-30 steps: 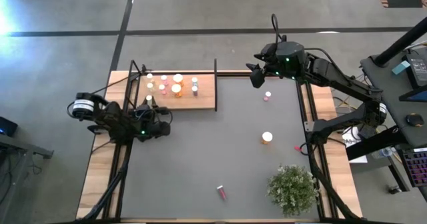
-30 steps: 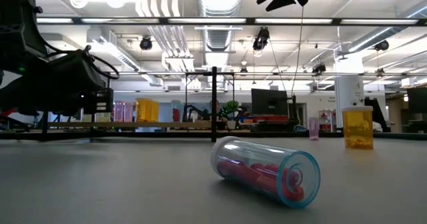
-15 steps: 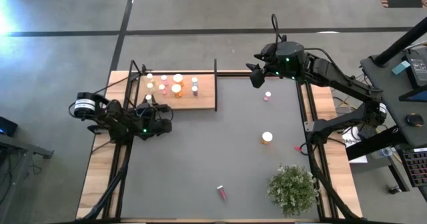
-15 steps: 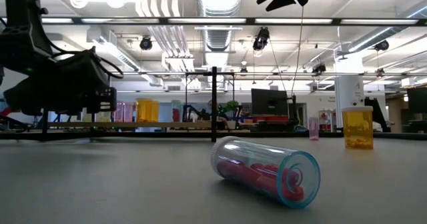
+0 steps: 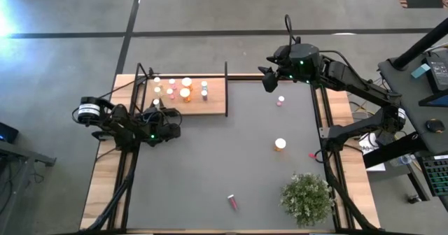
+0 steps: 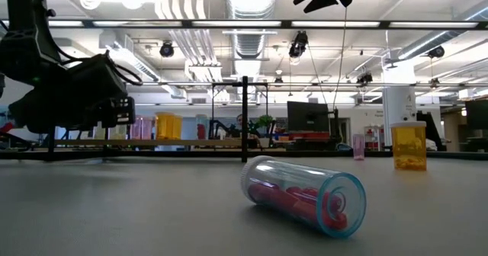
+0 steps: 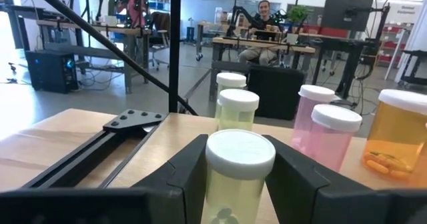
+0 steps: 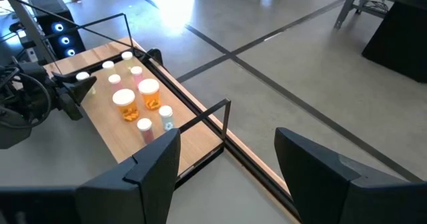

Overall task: Pick and place medicine bottles onto shelf by color
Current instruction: Put the yellow pill bottle on the shelf aligned with the other yellow pill bottles, then move the pink pill bottle to the center of the table

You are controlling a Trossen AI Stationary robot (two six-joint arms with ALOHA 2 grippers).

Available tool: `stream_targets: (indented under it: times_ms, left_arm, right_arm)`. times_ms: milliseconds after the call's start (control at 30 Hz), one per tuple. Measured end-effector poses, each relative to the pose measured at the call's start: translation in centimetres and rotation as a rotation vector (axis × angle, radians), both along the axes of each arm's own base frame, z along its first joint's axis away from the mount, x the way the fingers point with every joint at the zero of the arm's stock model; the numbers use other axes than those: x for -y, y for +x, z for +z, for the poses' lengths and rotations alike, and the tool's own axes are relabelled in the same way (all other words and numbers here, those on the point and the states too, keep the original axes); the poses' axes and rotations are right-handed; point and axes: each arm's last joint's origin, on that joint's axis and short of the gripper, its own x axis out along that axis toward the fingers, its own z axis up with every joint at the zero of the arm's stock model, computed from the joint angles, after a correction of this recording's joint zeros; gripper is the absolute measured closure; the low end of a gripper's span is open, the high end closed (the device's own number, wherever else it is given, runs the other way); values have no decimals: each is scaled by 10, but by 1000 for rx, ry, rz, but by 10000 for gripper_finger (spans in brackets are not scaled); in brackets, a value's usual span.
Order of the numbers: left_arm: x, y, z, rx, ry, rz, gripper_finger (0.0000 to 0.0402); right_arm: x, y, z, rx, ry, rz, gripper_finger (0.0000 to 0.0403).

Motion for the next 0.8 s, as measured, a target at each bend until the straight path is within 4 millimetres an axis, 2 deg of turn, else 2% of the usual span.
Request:
stream_targets:
  times_ms: [133, 367, 533, 800]
  left_arm:
    - [0, 1, 1, 25, 4, 0, 277]
    - [0, 2, 2, 34, 6, 2, 243]
    - [0, 2, 5, 49, 8, 2, 240]
    - [-1, 3, 24, 53, 11, 3, 240]
  right_arm:
    - [0, 0, 0, 0, 0, 0, 170]
    - [0, 0, 0, 1, 0, -1, 170]
    - [0, 0, 0, 0, 0, -1, 170]
    - [0, 0, 0, 1, 0, 0, 170]
